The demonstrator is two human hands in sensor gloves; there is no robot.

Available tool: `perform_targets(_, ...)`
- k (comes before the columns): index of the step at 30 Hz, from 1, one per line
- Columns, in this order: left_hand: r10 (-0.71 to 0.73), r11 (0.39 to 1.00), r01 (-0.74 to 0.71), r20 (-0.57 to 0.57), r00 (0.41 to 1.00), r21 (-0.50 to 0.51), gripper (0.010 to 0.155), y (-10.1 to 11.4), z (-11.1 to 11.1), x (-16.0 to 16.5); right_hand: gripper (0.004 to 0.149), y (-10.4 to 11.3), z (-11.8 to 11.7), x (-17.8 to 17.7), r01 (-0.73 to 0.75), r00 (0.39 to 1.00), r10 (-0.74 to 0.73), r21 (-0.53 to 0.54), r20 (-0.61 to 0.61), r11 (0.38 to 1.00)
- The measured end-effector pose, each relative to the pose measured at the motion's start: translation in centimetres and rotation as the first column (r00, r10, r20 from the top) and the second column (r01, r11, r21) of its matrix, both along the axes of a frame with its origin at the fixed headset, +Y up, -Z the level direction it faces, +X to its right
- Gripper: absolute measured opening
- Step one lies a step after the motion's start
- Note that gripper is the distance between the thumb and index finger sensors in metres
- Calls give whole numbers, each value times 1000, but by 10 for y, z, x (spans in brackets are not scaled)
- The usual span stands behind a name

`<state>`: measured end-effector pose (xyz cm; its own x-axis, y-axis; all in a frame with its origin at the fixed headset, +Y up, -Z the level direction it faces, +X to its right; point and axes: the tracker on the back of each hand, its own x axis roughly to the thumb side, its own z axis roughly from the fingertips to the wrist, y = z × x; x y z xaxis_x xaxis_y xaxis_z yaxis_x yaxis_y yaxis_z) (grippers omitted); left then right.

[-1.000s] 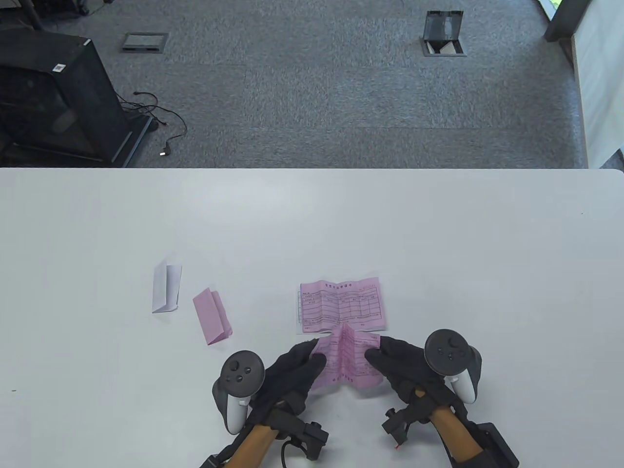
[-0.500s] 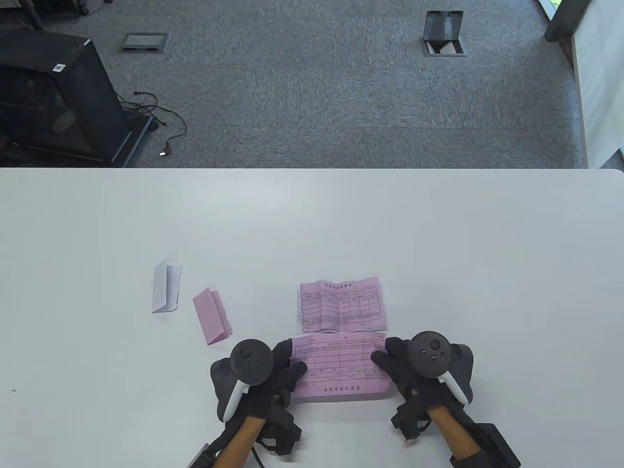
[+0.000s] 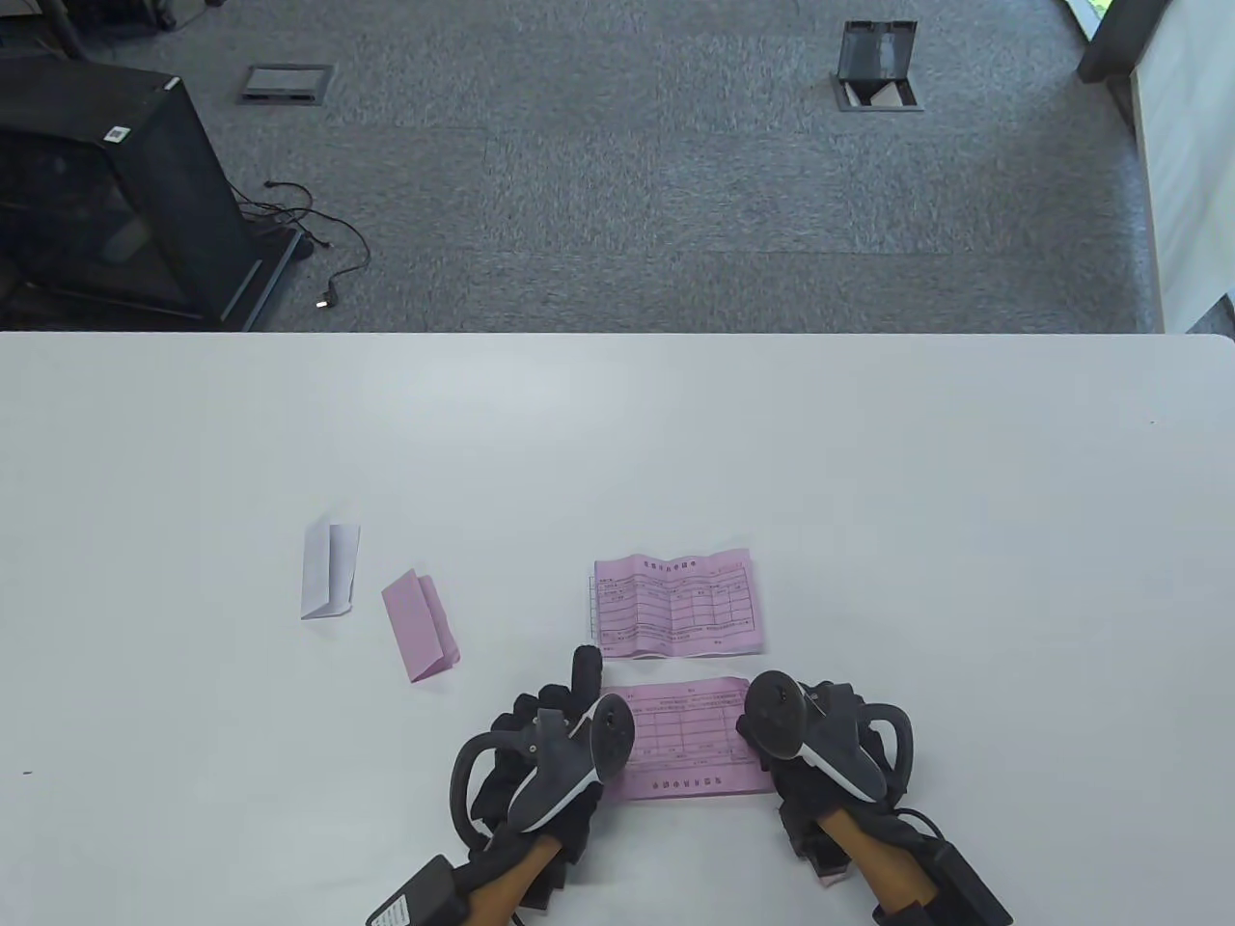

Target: Unfold folded invoices and stack

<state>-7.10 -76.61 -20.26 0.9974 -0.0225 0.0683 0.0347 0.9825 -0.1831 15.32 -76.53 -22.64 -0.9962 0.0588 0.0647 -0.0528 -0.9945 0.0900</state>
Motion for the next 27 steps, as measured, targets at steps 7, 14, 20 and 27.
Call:
perform_targets(7,40,997,-39,19,999,-62,63,-3,-3,-8,41,4,0,4,-76,997,77,-39,32,996)
perform_targets(14,108,971,-98,32,994,-217,76,-6,-5,-17,58,47,21,-14,-230,963,261,310,-61,923)
perform_targets(20,98,974,-85,50,994,-212,76,-8,-5,-13,58,28,24,-67,-66,920,71,27,-386,997)
perform_targets(27,92,974,-77,64,994,-215,76,-8,-4,-13,63,-1,19,-99,-204,883,162,-48,-440,978)
